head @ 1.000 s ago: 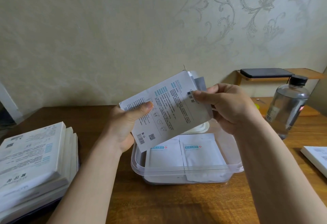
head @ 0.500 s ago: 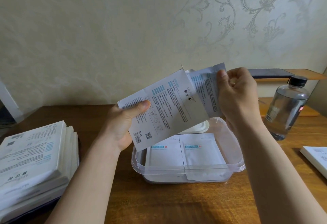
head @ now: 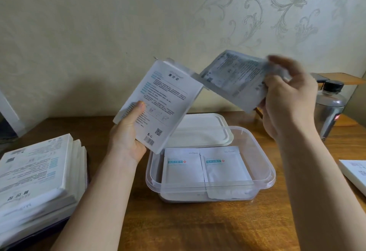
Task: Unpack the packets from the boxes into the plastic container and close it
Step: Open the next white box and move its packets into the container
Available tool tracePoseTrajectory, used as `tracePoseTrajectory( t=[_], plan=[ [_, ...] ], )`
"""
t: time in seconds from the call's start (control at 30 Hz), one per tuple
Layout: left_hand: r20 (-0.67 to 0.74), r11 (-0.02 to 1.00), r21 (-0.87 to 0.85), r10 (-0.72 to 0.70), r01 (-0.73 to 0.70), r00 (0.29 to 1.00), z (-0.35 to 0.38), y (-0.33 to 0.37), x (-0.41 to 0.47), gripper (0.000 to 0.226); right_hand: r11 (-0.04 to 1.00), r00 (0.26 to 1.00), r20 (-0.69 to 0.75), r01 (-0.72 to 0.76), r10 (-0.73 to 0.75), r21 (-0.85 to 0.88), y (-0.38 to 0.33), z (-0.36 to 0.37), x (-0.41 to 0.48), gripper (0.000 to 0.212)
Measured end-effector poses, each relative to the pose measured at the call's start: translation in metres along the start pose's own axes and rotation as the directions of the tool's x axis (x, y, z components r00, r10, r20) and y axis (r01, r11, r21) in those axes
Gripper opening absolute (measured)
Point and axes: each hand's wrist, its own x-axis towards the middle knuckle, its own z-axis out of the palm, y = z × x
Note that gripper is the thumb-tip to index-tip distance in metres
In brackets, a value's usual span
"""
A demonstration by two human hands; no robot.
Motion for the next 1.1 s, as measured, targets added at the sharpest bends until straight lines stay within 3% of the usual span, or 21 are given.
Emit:
tracePoseTrajectory(
  t=[0.07, 0.13, 0.23, 0.3, 0.37, 0.43, 0.57, 0.83, 1.0, 1.1],
  plan=[
    [-0.041, 0.999, -0.043, 0.018, -0.019, 0.999, 0.0, -0.003, 0.002, 0.058, 0.989, 0.984, 0.152, -0.106, 0.09, 0.104, -0.003, 0.0, -0.001, 0.043],
    [-0.083, 0.997, -0.081, 0.013, -0.02, 0.996, 0.0, -0.005, 0.004, 0.054, 0.987, 0.95, 0.296, -0.134, 0.102, 0.093, -0.001, -0.001, -0.002, 0.051],
    [-0.131, 0.994, -0.107, 0.0, -0.014, 0.991, -0.002, -0.009, 0.006, 0.048, 0.994, 0.937, 0.346, 0.079, -0.047, -0.079, 0.004, 0.0, -0.004, 0.045],
    [-0.154, 0.991, -0.132, 0.001, -0.022, 0.988, -0.003, -0.011, 0.008, 0.048, 0.927, 0.927, 0.33, 0.272, -0.18, -0.259, 0.009, 0.0, 0.0, 0.031],
    [-0.174, 0.988, -0.151, 0.01, -0.036, 0.985, -0.003, -0.01, 0.009, 0.047, 0.844, 0.918, 0.332, 0.347, -0.216, -0.41, 0.01, -0.002, 0.002, 0.016],
    [-0.196, 0.986, -0.159, 0.022, -0.054, 0.98, -0.002, -0.01, 0.009, 0.046, 0.825, 0.922, 0.356, 0.317, -0.153, -0.468, 0.012, -0.001, 0.001, 0.007],
    [-0.175, 0.988, -0.146, 0.031, -0.057, 0.984, 0.001, -0.012, 0.007, 0.041, 0.843, 0.927, 0.37, 0.144, 0.069, -0.518, 0.024, 0.012, -0.009, 0.011],
    [-0.156, 0.981, -0.188, 0.022, -0.052, 0.987, 0.005, -0.01, 0.003, 0.037, 0.837, 0.774, 0.448, -0.185, 0.447, -0.516, 0.052, 0.034, -0.032, 0.006],
    [-0.146, 0.984, -0.177, 0.003, -0.029, 0.989, 0.009, -0.013, 0.002, 0.038, 0.78, 0.705, 0.467, -0.2, 0.535, -0.593, 0.067, 0.044, -0.044, 0.015],
    [-0.132, 0.984, -0.176, -0.005, -0.018, 0.991, 0.011, -0.015, 0.002, 0.04, 0.738, 0.702, 0.476, -0.104, 0.529, -0.666, 0.073, 0.045, -0.046, 0.017]
  ],
)
